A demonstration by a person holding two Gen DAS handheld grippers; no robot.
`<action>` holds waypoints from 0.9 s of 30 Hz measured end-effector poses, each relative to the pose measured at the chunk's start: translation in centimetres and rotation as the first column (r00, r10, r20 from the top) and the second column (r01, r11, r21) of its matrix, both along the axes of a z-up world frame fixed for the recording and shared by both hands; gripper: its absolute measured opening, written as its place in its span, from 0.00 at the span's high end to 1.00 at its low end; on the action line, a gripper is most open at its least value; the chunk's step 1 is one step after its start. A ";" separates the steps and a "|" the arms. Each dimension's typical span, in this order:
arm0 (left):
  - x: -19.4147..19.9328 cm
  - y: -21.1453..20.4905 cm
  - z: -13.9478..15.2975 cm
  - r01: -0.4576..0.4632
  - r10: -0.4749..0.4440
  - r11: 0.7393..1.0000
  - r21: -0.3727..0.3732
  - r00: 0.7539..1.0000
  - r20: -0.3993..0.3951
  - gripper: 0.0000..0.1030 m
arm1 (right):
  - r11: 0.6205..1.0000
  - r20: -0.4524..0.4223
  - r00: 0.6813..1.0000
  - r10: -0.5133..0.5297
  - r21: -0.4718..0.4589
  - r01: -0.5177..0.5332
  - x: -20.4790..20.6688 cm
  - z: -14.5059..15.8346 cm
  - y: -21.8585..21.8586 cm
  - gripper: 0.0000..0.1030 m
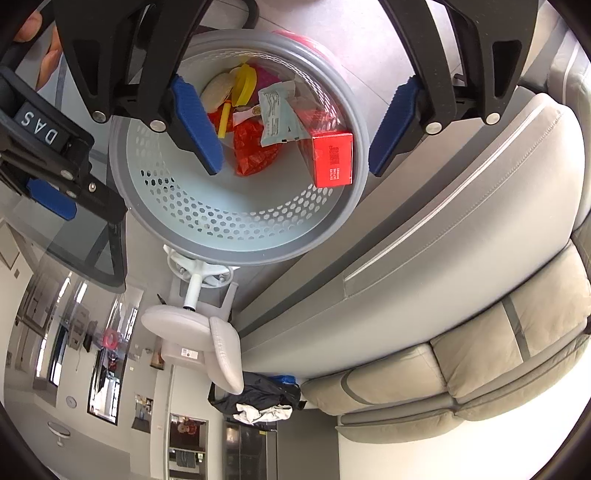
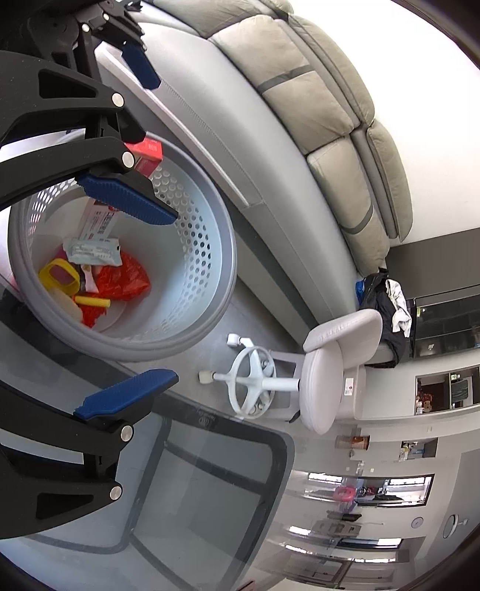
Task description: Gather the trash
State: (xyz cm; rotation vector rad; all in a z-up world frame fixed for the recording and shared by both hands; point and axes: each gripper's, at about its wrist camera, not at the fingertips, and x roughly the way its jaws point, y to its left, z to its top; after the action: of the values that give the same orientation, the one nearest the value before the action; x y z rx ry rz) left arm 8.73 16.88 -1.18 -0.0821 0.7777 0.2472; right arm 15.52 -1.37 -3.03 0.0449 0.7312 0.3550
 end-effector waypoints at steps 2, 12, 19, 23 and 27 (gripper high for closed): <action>-0.1 0.1 0.2 -0.003 0.003 1.000 0.002 1.000 0.008 0.20 | 1.000 0.000 1.000 -0.010 -0.011 0.010 -0.1 0.0 -0.1 0.25; -0.4 0.2 0.7 -0.008 0.008 1.000 -0.002 1.000 0.027 0.18 | 0.997 0.035 0.999 -0.031 -0.070 0.033 -1.6 0.5 -0.3 0.25; -0.6 0.5 0.8 -0.023 0.024 1.000 -0.005 0.999 0.037 0.14 | 0.992 0.060 0.998 -0.031 -0.118 0.038 -2.3 0.7 0.3 0.25; -0.7 0.6 0.8 -0.029 0.029 1.000 -0.004 0.999 0.039 0.13 | 0.992 0.060 0.998 -0.033 -0.116 0.040 -2.4 0.8 0.3 0.25; -0.8 0.6 0.8 -0.029 0.029 1.000 -0.001 0.999 0.042 0.12 | 0.993 0.060 0.997 -0.040 -0.112 0.046 -2.4 0.9 0.2 0.25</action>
State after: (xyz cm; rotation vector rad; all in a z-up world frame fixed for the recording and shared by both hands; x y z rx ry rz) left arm 7.97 17.45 -0.34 -0.0992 0.7353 0.2723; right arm 13.14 -1.18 -2.17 -0.0568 0.6907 0.2719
